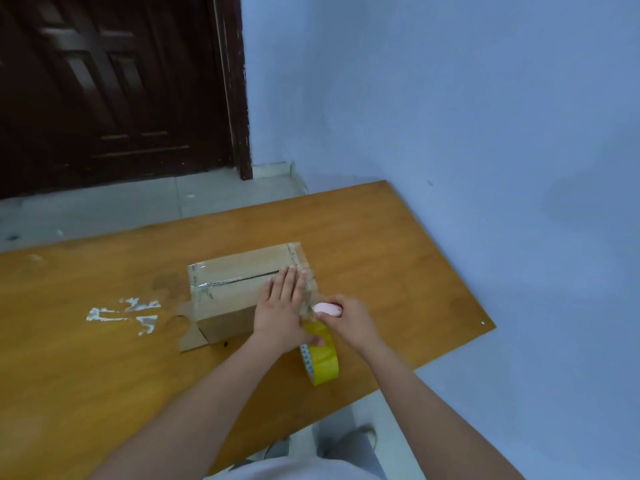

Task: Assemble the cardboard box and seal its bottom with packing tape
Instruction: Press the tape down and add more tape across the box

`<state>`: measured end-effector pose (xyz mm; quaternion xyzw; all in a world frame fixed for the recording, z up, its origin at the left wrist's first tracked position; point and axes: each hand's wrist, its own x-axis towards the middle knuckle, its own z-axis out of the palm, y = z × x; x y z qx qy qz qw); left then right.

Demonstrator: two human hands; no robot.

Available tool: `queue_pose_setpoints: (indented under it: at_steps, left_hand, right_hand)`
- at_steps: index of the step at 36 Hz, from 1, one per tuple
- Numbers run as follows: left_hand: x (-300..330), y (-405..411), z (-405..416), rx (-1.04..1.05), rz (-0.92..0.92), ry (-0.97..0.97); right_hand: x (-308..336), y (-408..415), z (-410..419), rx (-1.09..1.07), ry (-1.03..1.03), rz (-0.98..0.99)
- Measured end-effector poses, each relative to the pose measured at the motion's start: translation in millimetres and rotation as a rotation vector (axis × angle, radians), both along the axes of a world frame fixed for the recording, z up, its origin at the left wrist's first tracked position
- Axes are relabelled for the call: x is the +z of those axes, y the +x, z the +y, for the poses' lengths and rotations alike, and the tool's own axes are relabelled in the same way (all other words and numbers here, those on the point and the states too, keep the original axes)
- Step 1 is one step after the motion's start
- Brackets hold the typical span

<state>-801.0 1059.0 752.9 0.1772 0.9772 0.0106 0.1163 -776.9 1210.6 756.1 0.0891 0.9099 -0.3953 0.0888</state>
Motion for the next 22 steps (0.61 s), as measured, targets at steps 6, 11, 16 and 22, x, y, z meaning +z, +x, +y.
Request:
queue_pose_setpoints:
  at_steps: [6,11,16,22]
  left_hand:
    - [-1.2,-0.4,-0.8,-0.005,0.007,0.007]
    - [-3.9,-0.8,-1.5,-0.014,0.015,0.004]
    - [-5.1,-1.2,-1.5,-0.017,0.020,-0.008]
    - [-7.0,-1.6,-1.5,-0.009,0.038,-0.005]
  right_hand:
    - [1.8,-0.1,2.4,0.047,0.029,-0.001]
    - [1.5,0.9,-2.2,0.030,0.062,0.023]
    - [1.4,-0.1,-5.1,0.008,0.104,0.016]
    - [0.6,-0.4,-5.9,-0.028,0.154,0.005]
